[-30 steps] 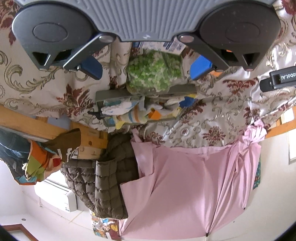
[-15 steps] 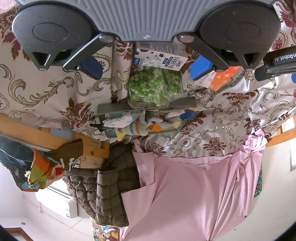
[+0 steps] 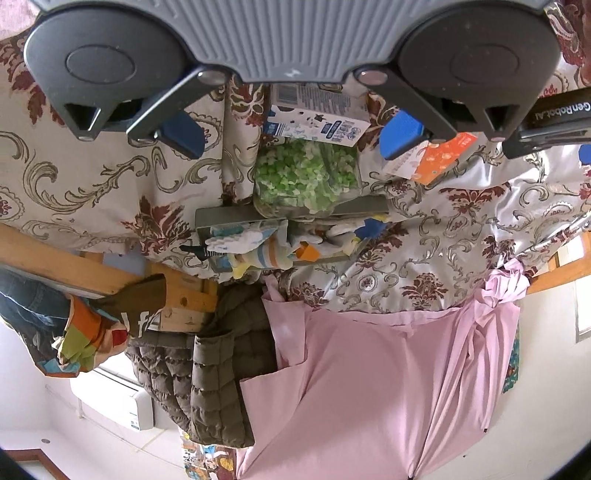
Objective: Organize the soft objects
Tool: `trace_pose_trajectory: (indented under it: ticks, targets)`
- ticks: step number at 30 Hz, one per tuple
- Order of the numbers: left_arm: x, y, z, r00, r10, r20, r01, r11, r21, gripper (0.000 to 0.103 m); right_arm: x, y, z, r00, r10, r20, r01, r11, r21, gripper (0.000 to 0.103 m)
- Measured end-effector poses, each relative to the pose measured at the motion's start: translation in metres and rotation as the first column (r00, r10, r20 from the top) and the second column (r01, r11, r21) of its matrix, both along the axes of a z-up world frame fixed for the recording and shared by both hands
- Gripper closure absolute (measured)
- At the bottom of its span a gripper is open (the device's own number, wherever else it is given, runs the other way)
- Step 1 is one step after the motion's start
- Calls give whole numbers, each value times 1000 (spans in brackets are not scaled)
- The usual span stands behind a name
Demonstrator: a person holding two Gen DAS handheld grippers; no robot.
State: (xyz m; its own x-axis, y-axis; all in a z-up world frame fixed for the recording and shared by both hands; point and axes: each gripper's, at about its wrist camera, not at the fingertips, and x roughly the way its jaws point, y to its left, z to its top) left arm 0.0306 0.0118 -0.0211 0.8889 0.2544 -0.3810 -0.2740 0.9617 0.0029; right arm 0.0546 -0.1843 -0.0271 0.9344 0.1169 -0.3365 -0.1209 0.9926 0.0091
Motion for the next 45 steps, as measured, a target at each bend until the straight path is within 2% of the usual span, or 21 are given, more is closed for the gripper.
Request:
trace_pose_trajectory:
  ticks: [7,45]
  targets:
    - [-2,-3,-1,1000,-13,10,13,1000,25,1,0,-1,-3,1000,-9,-16,9,1000,-7,0]
    - [-1,-3,-2,1000,-6,7,6,1000,22,1,1,0,-6,1000,-7,-29,6,1000,-15,0]
